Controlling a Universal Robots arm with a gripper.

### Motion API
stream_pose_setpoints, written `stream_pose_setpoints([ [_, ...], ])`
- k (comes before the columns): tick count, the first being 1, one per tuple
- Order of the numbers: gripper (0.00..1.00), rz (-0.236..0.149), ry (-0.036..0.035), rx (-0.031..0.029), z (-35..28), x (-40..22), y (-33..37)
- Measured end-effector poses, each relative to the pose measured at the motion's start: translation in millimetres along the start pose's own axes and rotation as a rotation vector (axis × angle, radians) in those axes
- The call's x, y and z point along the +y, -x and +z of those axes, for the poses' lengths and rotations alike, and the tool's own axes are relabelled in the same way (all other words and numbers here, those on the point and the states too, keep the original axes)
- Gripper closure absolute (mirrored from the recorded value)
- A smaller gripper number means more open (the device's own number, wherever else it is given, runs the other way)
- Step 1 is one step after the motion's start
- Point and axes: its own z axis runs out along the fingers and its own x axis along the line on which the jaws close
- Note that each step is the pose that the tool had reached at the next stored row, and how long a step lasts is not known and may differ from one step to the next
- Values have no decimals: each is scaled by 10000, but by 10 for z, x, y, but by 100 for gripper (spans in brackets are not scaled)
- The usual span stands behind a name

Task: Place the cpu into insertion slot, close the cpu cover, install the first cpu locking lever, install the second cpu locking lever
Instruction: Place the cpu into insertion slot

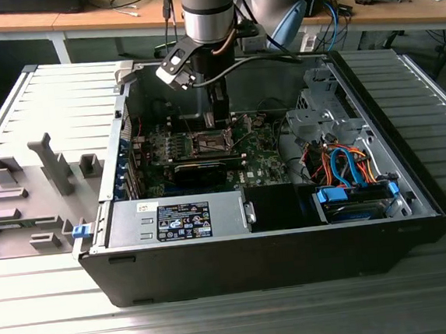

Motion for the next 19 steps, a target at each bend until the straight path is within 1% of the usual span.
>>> stream_pose_setpoints([
  [12,46,2,1,1,25,-3,-13],
  [19,46,0,1,1,39,-4,-63],
])
